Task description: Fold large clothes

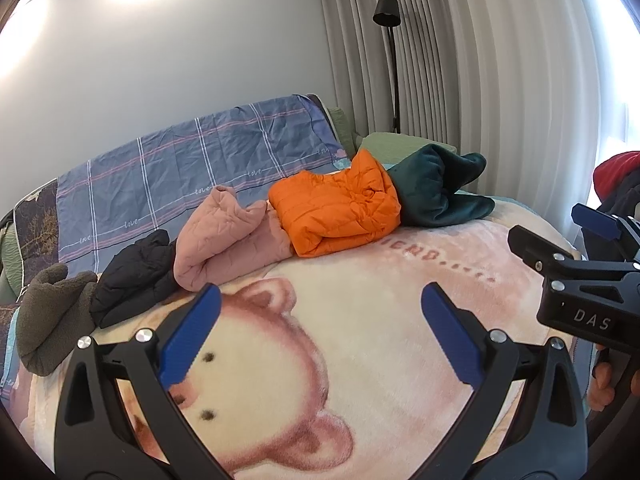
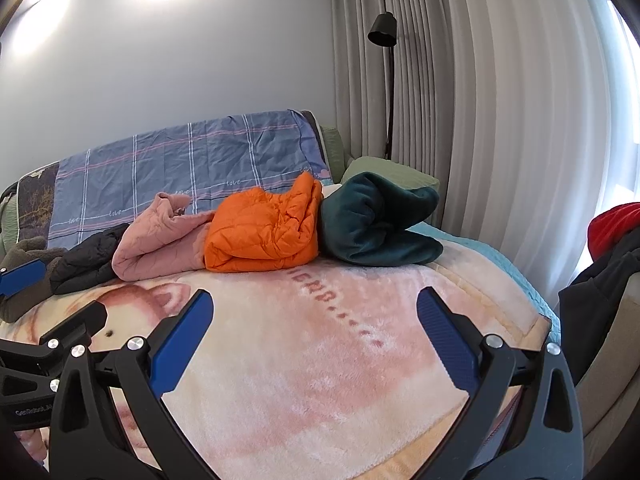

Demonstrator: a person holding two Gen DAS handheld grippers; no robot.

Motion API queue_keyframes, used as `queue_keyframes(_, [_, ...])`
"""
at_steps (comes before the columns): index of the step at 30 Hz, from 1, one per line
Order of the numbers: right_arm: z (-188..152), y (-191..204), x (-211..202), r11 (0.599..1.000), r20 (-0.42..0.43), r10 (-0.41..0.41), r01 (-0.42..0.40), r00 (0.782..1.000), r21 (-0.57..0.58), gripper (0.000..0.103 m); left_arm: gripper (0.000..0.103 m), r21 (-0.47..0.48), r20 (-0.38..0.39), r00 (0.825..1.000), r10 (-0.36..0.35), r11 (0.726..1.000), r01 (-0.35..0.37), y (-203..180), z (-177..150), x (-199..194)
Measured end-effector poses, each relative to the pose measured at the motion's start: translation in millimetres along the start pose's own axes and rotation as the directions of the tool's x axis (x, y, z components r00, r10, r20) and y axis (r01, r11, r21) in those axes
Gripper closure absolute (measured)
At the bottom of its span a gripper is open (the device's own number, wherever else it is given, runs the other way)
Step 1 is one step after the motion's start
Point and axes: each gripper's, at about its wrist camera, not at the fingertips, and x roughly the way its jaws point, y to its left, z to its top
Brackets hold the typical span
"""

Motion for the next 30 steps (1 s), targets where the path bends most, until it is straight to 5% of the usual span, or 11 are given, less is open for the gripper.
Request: queue_keyframes(30, [-2.0,-1.4,3.3,1.0,-0.012,0.002,-0.002,1.0,0.0,0.001,0.002,0.01,-0.01,1.0,0.017,1.0,-0.016,4.2,-6.2,2.3])
